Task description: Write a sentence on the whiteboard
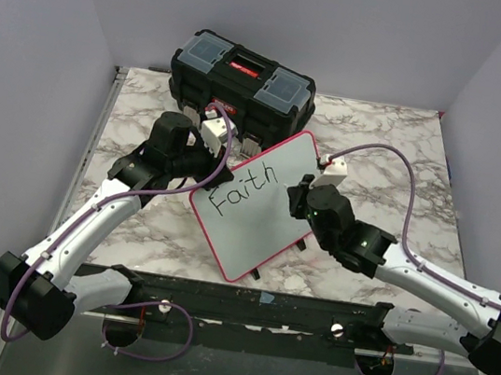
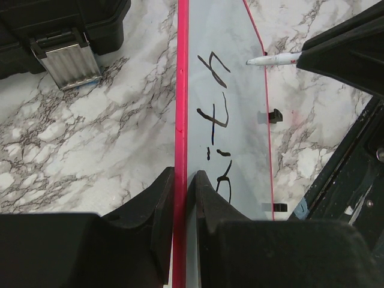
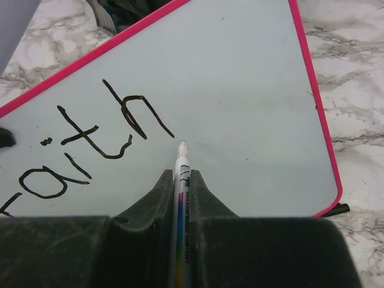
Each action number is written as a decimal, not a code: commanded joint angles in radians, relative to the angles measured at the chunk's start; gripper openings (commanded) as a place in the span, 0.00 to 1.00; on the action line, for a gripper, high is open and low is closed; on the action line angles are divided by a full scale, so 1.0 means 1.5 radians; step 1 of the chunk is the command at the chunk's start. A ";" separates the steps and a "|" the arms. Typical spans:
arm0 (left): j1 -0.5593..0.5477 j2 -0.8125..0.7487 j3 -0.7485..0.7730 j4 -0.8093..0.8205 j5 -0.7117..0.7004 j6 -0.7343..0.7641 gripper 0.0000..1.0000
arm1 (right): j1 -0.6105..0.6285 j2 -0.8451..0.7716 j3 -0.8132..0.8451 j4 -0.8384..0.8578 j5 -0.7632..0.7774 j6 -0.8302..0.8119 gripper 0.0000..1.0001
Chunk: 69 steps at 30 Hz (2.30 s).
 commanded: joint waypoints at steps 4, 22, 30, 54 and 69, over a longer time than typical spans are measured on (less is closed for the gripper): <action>-0.004 -0.014 0.000 0.027 -0.013 0.034 0.00 | -0.004 -0.073 -0.004 -0.057 -0.004 0.010 0.01; -0.004 -0.005 -0.007 0.034 -0.038 0.032 0.00 | 0.076 -0.105 -0.052 -0.037 -0.189 0.039 0.01; -0.005 -0.001 -0.007 0.033 -0.042 0.033 0.00 | 0.212 -0.046 -0.043 0.003 -0.107 0.033 0.01; -0.005 -0.010 -0.011 0.032 -0.042 0.033 0.00 | 0.328 0.148 0.051 0.145 0.064 -0.046 0.01; -0.005 -0.010 -0.010 0.031 -0.040 0.033 0.00 | 0.327 0.180 0.054 0.144 0.083 -0.044 0.01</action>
